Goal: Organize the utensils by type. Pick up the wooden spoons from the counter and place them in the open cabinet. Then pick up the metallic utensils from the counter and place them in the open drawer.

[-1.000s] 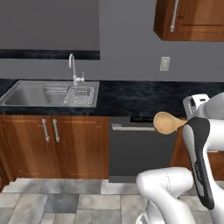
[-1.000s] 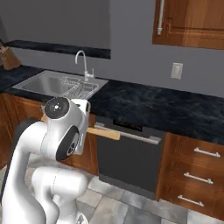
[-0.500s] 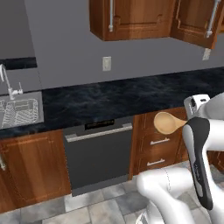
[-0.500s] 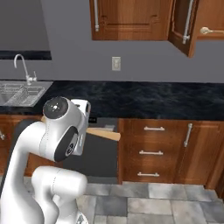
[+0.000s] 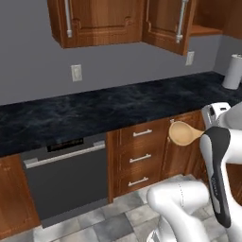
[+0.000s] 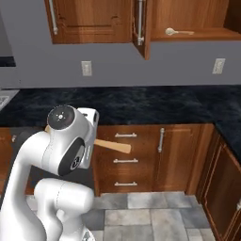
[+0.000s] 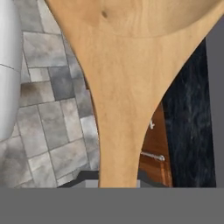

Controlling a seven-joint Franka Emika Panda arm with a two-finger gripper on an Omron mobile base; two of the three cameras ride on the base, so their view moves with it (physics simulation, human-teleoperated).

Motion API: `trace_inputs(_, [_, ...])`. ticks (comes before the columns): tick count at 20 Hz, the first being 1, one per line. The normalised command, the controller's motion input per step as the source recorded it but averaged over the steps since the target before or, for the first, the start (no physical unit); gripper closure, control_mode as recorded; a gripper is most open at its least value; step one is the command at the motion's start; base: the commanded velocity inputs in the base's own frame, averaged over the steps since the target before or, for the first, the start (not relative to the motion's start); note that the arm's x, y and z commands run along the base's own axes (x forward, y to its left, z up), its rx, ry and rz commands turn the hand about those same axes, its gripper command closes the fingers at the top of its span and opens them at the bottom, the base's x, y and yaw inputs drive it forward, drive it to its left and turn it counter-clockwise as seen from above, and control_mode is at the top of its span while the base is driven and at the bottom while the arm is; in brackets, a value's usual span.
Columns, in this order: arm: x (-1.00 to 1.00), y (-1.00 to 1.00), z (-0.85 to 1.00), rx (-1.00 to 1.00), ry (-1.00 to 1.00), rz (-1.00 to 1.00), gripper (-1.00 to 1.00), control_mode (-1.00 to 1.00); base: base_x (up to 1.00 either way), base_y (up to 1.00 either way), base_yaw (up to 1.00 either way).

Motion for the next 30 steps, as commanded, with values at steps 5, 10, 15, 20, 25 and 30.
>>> trace_inputs(5, [0.00,0.00,0.00,0.00,0.00,0.00,1.00,1.00,0.54,-0.73,-0.02])
trace_inputs(10, [0.00,0.00,0.00,0.00,0.00,0.00,1.00,1.00,0.83,-0.59,0.00])
trace_inputs(15, [0.00,0.00,0.00,0.00,0.00,0.00,1.00,1.00,0.98,-0.38,0.03])
trace_inputs(20, [0.00,0.00,0.00,0.00,0.00,0.00,1.00,1.00,0.86,-0.34,0.08])
trace_inputs(25, [0.00,0.00,0.00,0.00,0.00,0.00,1.00,1.00,0.58,-0.57,0.18])
trace_inputs(30, [0.00,0.00,0.00,0.00,0.00,0.00,1.00,1.00,0.62,-0.38,0.00])
